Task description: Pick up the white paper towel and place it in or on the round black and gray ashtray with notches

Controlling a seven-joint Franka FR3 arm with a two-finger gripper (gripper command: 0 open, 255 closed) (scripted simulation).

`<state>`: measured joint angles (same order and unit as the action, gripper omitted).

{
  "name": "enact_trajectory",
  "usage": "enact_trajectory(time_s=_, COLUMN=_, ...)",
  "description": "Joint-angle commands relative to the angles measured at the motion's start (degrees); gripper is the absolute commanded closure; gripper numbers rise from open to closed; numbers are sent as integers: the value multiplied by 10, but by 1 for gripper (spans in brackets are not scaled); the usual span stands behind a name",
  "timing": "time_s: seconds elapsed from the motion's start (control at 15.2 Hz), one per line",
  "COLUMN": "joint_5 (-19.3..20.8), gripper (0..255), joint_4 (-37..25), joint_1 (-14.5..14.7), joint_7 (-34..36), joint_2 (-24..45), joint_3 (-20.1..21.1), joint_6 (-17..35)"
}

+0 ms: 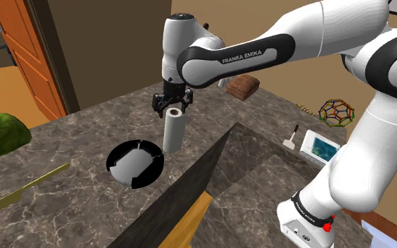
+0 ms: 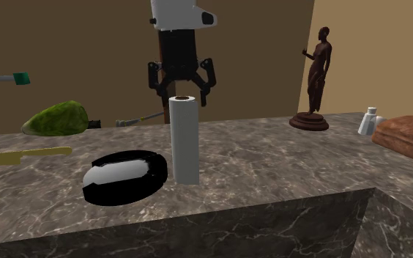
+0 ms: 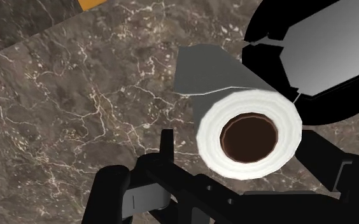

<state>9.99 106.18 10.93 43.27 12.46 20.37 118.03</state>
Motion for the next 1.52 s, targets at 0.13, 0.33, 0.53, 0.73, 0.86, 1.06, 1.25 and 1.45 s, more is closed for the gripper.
enact_trajectory(time_s=0.13, joint_5=2, gripper=0, joint_4=7, joint_1=0, joint_7=1, joint_2=3, joint_3=-1, joint_6=10)
enact_trajectory(time_s=0.33, joint_5=2, gripper=0, joint_4=7, joint_1=0, joint_7=1, joint_2=3, joint_3=-1, joint_6=10)
enact_trajectory(time_s=0.53, joint_5=2, gripper=255, joint_4=7, joint_1=0, joint_7=1, joint_2=3, joint_3=-1, joint_6=10)
enact_trajectory(time_s=0.73, joint_5=2, gripper=255, joint_4=7, joint_1=0, joint_7=1, joint_2=3, joint_3=-1, joint_6=10)
enact_trajectory(time_s=0.86, joint_5=2, gripper=255, joint_4=7, joint_1=-1, joint_7=1, joint_2=4, joint_3=-1, joint_6=10)
enact_trajectory(time_s=1.06, joint_5=2, gripper=255, joint_4=7, joint_1=-1, joint_7=1, joint_2=3, joint_3=-1, joint_6=10)
enact_trajectory(time_s=1.25, joint_5=-1, gripper=255, joint_4=-2, joint_1=-1, joint_7=-2, joint_2=-2, joint_3=0, joint_6=-3)
enact_trajectory(time_s=1.45, joint_5=-6, gripper=255, joint_4=-16, joint_1=-1, joint_7=-6, joint_2=-10, joint_3=1, joint_6=-24)
